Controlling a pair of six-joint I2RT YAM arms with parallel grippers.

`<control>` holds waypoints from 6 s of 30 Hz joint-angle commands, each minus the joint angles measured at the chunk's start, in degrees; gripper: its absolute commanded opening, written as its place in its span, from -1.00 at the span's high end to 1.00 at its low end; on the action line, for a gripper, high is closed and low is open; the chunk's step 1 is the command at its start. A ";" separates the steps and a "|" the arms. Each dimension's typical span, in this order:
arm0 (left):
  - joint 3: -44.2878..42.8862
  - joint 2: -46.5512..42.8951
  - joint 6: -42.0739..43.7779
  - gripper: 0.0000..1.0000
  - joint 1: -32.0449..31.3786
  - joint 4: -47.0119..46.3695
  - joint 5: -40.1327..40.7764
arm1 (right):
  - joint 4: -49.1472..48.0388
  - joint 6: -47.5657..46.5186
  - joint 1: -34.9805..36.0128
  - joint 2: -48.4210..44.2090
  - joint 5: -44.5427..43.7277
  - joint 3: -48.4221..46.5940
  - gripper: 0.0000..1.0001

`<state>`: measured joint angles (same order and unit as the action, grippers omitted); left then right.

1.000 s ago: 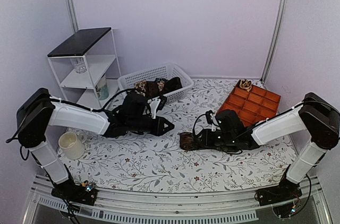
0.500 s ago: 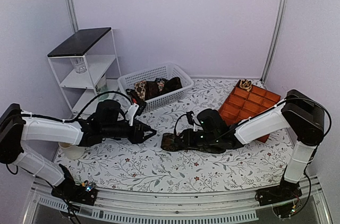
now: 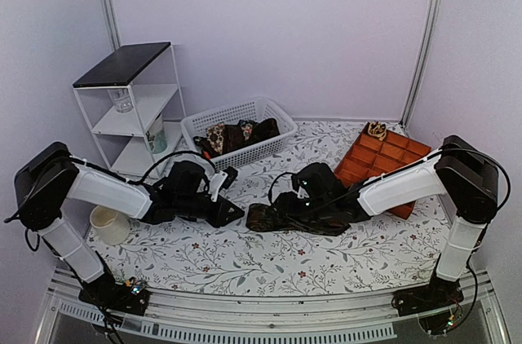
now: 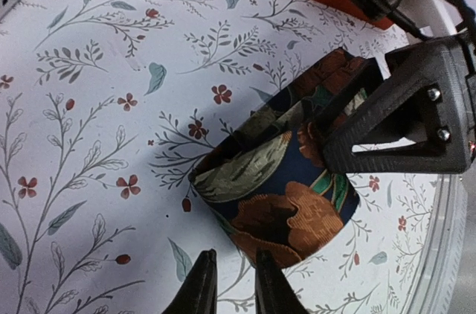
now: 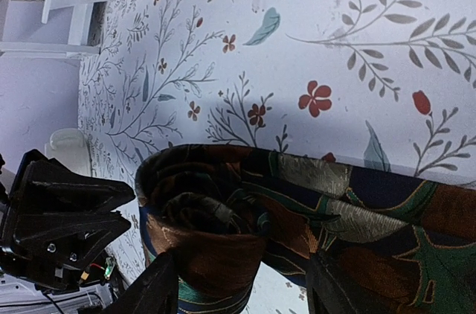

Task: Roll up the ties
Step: Roll the tie at the center of the board.

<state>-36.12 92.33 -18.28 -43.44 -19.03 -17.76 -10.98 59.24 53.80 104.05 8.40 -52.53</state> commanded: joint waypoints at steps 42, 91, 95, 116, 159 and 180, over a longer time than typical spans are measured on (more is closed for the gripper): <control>-6.09 9.75 -8.82 1.00 -4.93 -5.23 -1.52 | 3.77 -7.28 -2.17 -4.09 -0.48 -0.18 -0.15; -9.09 13.75 -18.66 1.00 -1.73 -15.52 -10.03 | -8.69 -11.59 -6.44 -1.53 5.13 10.42 0.41; -10.35 13.68 -19.01 1.00 -1.76 -15.17 -11.06 | -9.18 -11.52 -6.70 -1.85 5.33 10.97 0.45; -18.15 18.49 -20.57 1.00 -4.59 -9.99 -9.03 | -10.95 -10.91 -8.74 -4.79 3.23 13.25 0.59; -21.46 12.27 -25.89 0.93 -6.23 -1.12 4.32 | -11.64 -12.27 -9.41 -6.68 1.98 16.64 0.22; -5.32 -3.34 30.53 -0.23 -2.79 1.97 -7.00 | -19.52 -24.60 -11.99 5.74 25.57 7.20 0.24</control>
<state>-45.01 90.87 -7.46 -46.52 -17.69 -18.26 -27.73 35.94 41.82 106.21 27.81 -42.94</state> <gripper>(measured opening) 0.585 0.381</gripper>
